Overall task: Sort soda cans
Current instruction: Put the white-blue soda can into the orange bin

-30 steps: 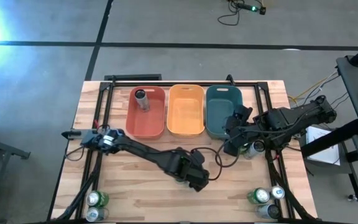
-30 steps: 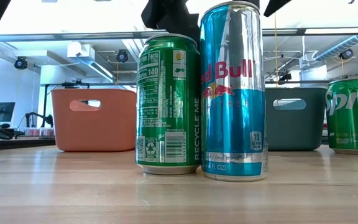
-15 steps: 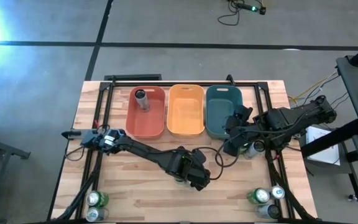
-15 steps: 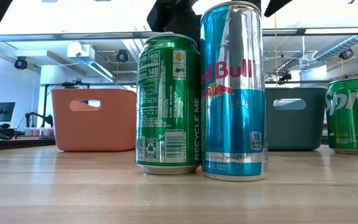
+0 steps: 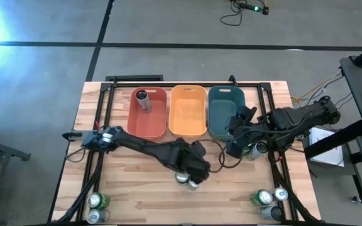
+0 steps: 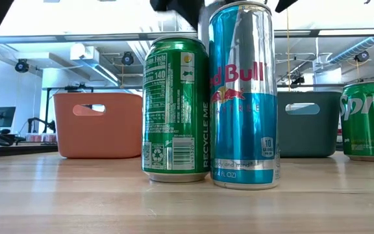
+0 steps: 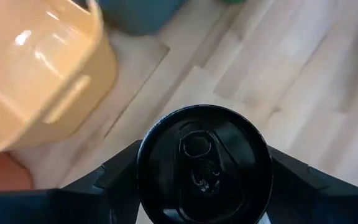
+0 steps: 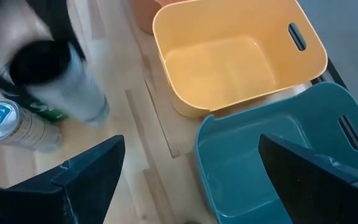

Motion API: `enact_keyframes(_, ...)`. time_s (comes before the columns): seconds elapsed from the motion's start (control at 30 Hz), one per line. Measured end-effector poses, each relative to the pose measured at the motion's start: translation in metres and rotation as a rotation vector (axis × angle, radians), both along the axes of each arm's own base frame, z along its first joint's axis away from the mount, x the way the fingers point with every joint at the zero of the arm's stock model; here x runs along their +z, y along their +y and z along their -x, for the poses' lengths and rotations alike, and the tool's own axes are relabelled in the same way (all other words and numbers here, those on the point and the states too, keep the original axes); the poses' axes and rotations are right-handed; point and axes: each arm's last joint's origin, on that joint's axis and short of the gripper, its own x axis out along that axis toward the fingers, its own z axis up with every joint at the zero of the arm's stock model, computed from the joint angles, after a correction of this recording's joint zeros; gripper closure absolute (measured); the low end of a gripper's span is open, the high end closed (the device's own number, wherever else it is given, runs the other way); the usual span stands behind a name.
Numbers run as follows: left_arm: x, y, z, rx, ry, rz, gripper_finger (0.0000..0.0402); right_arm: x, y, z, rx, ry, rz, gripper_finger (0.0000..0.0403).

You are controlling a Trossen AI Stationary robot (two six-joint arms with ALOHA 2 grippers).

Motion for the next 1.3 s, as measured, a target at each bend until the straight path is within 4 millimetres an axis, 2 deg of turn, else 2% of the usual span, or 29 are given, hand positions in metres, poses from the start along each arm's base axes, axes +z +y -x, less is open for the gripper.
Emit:
enact_keyframes(0.1, 0.038, 0.01, 0.023, -0.04, -0.049, 0.019, 0.0163, 0.0, 0.0, 0.0, 0.012, 0.003, 0.009, 0.0037)
enact_keyframes(0.17, 0.053, 0.017, 0.034, -0.058, -0.054, 0.007, 0.0163, 0.0, 0.0, 0.0, 0.02, 0.006, 0.014, 0.0037)
enact_keyframes(0.27, 0.065, 0.033, 0.05, -0.031, -0.022, -0.027, 0.0163, 0.001, 0.0, 0.0, 0.016, 0.003, 0.012, 0.0037)
enact_keyframes(0.4, 0.089, 0.074, 0.076, 0.158, -0.019, -0.166, 0.0163, 0.001, 0.0, 0.0, 0.001, -0.006, 0.004, 0.0037)
enact_keyframes(0.53, 0.099, 0.104, 0.085, 0.316, -0.088, -0.17, 0.0163, 0.001, 0.0, 0.0, -0.005, -0.008, 0.0, 0.0037)
enact_keyframes(0.73, 0.086, 0.136, 0.106, 0.507, -0.049, -0.18, 0.0163, 0.001, 0.0, 0.0, -0.021, -0.013, -0.015, 0.0037)
enact_keyframes(0.83, 0.066, 0.146, 0.116, 0.603, -0.003, -0.169, 0.0163, 0.001, 0.0, 0.0, -0.006, -0.009, -0.005, 0.0037)
enact_keyframes(1.0, 0.036, 0.153, 0.137, 0.832, -0.037, -0.111, 0.0163, 0.001, 0.0, -0.001, 0.013, -0.004, 0.008, 0.0037)
enact_keyframes(1.17, 0.005, 0.155, 0.139, 0.975, -0.139, -0.057, 0.0163, 0.001, 0.0, -0.001, 0.013, -0.008, 0.007, 0.0037)
enact_keyframes(1.3, -0.014, 0.164, 0.136, 1.061, -0.157, -0.069, 0.0163, 0.003, 0.001, -0.006, 0.034, -0.05, 0.01, 0.0037)
